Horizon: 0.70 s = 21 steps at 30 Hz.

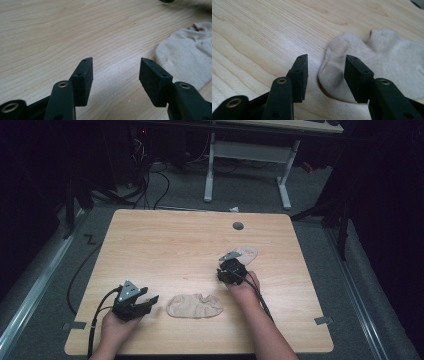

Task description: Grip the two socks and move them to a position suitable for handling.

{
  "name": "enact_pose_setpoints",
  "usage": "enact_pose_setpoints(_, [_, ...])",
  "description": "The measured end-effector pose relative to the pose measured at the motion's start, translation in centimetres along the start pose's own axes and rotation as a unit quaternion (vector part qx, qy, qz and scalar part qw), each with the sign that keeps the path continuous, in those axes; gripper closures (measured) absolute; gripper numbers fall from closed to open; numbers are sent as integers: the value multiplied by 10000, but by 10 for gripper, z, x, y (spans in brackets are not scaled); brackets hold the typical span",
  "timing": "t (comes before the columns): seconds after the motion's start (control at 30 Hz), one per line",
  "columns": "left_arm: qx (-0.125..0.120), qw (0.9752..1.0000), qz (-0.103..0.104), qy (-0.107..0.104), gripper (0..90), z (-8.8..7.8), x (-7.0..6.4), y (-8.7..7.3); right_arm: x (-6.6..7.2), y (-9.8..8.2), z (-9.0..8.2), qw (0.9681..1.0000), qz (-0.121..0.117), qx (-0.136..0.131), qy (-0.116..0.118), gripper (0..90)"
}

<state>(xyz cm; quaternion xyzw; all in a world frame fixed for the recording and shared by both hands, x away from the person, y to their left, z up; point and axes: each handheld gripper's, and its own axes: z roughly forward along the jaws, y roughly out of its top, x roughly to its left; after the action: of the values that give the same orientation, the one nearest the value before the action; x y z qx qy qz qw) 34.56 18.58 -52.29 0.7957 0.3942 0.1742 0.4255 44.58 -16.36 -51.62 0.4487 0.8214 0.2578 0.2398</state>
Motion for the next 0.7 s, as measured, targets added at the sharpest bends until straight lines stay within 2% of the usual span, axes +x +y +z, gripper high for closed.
enact_pose_setpoints(0.17, [42,10000,53,-11,451,1,-1,0,-4,-1,3,9999,112,44,65,558])
enact_pose_setpoints(0.2, [53,10000,62,-19,452,1,-2,-1,-7,-2,3,9997,182,58,159,558])
enact_pose_setpoints(0.3, [40,10000,75,-31,454,1,-3,-1,-10,-2,4,9993,268,63,244,568])
enact_pose_setpoints(0.37, [48,10000,71,-46,454,1,-3,-1,-12,-3,4,9990,342,67,283,599])
enact_pose_setpoints(0.57, [38,9999,52,-123,457,0,-3,0,-15,-3,3,9990,350,96,276,651])
enact_pose_setpoints(0.63, [33,9999,68,-128,457,0,-3,0,-16,-3,3,9990,346,101,260,684])
enact_pose_setpoints(0.67, [37,9999,74,-120,457,1,-3,0,-16,-3,3,9990,356,102,246,743])
enact_pose_setpoints(0.7, [37,9999,74,-120,457,1,-3,0,-16,-3,3,9990,356,102,246,743])
